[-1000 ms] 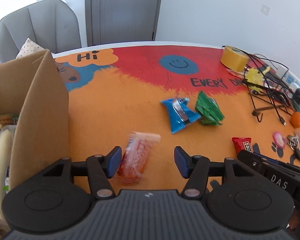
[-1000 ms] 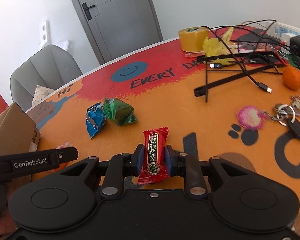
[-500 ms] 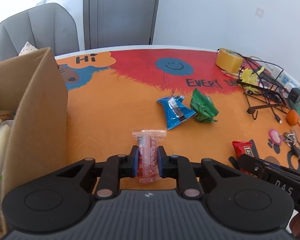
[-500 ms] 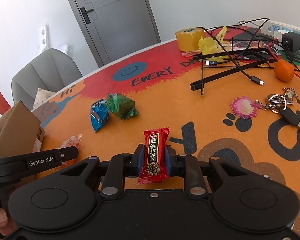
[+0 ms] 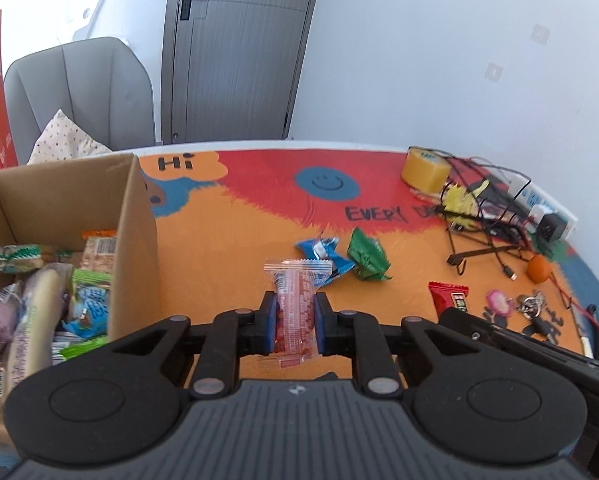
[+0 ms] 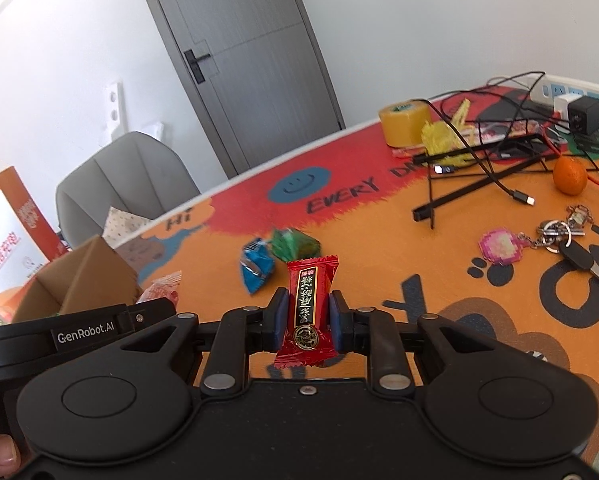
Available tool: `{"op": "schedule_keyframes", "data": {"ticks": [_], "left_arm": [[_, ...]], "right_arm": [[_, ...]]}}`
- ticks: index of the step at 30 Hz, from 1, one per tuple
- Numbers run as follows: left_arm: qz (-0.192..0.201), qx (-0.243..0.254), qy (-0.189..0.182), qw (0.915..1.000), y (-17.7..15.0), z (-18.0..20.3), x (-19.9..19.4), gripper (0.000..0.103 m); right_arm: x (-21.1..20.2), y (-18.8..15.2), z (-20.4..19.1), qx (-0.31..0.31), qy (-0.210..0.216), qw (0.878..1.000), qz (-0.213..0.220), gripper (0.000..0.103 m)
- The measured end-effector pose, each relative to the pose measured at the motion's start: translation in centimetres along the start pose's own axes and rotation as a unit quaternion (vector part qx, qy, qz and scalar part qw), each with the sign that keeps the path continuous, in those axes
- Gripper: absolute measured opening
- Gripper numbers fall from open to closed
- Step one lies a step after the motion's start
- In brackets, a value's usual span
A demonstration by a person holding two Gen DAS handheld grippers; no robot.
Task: Organize snacks
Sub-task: 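Grasp orange packet with left tool while right tool grasps red candy bar, then carry both held snacks into the cardboard box and open both tools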
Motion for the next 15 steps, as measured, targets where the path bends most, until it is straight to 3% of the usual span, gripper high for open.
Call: {"op": "schedule_keyframes", "data": {"ticks": [15], "left_arm": [[0.036, -0.027, 0.016, 0.9988, 1.2, -3.7, -4.2, 0.017]], "right_arm": [[-1.9, 0.7, -4.8, -0.018, 0.049, 0.998, 0.025, 0.023]]}}
Point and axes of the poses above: each gripper's, at about its wrist camera, not at the fingertips, and x roughly the way its jaws point, z to its right, y to its top, the point moved 4 cm from there along x, roughly the way its jaws point, and after that the axes turned 3 degrees about z, right-handed, at the moved point
